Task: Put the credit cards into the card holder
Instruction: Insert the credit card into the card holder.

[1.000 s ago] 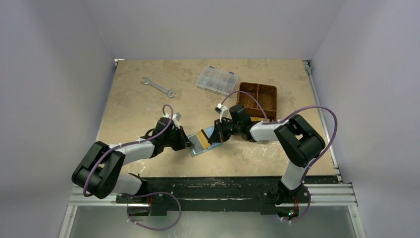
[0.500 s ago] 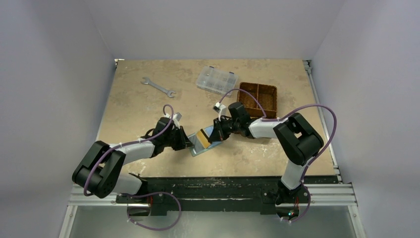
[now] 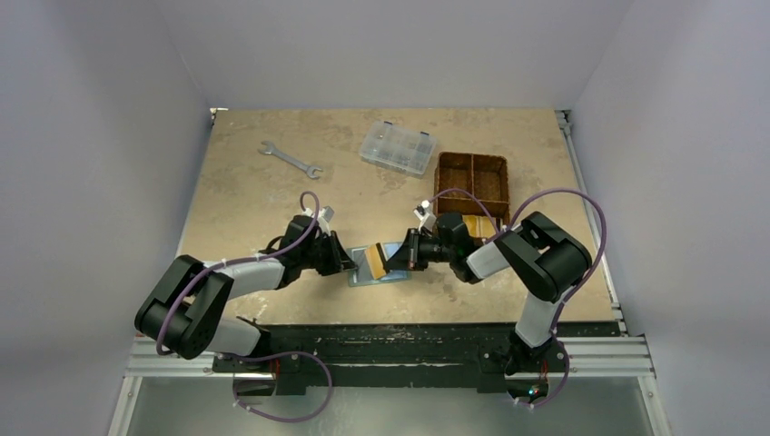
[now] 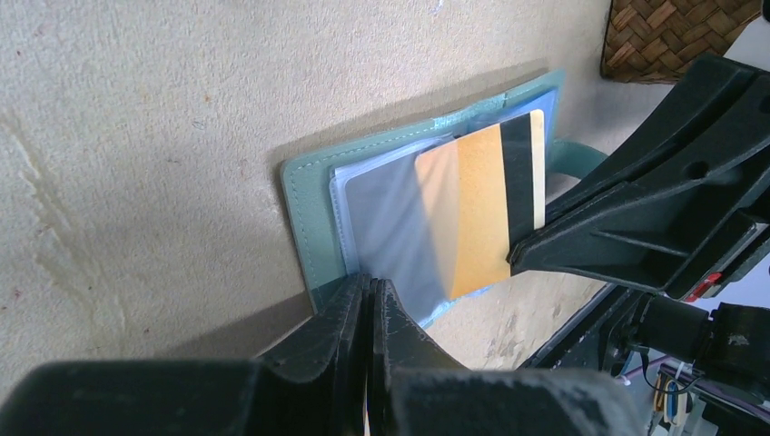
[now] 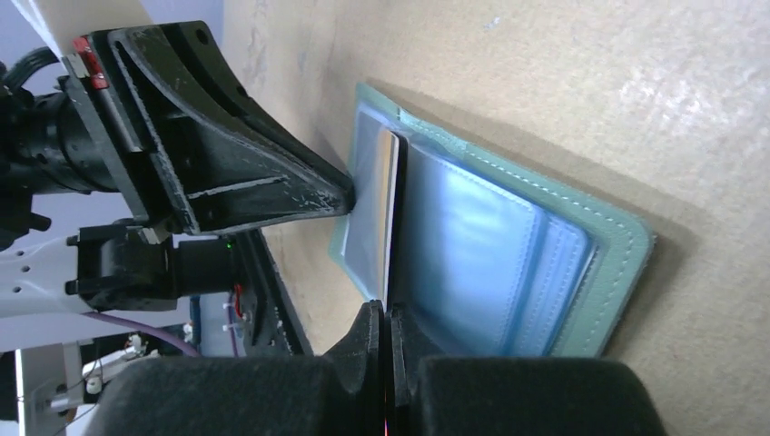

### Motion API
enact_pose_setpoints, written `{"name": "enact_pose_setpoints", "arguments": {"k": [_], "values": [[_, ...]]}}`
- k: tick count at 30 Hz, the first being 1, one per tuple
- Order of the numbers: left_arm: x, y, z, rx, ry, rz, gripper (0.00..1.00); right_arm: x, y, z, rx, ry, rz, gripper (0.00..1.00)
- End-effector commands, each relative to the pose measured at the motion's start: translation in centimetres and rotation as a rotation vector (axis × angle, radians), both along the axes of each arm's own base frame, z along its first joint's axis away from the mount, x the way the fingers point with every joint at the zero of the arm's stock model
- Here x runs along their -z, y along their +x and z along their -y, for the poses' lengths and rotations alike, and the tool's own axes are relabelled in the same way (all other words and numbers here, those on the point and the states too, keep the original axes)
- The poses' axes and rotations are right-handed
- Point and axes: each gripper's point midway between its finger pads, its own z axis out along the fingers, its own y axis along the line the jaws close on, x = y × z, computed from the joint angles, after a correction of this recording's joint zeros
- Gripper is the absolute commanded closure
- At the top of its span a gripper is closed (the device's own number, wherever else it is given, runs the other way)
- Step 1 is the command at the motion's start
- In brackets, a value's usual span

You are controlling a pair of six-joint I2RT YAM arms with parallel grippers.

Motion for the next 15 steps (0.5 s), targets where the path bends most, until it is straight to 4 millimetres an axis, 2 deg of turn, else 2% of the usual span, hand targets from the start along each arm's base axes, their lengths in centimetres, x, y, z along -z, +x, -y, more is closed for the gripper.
{"name": "enact_pose_setpoints", "arguments": {"k": [1,5,15], "values": [[4.1,-3.9,-2.3,0.023,0.139,-0.156,1.00,-1.1,1.5,-1.1,-0.037,-0.017,0.075,1.00],[3.9,-3.7,-2.9,0.015,0.171,-0.143,1.00,-0.1,2.3,0.7,-0.061,-0.162,0.134,1.00],[4.1,-3.8,-2.9,0.017,0.179,-0.150,1.00,-0.2,2.8,1.6,-0.019,-0.166,0.131,1.00]]}}
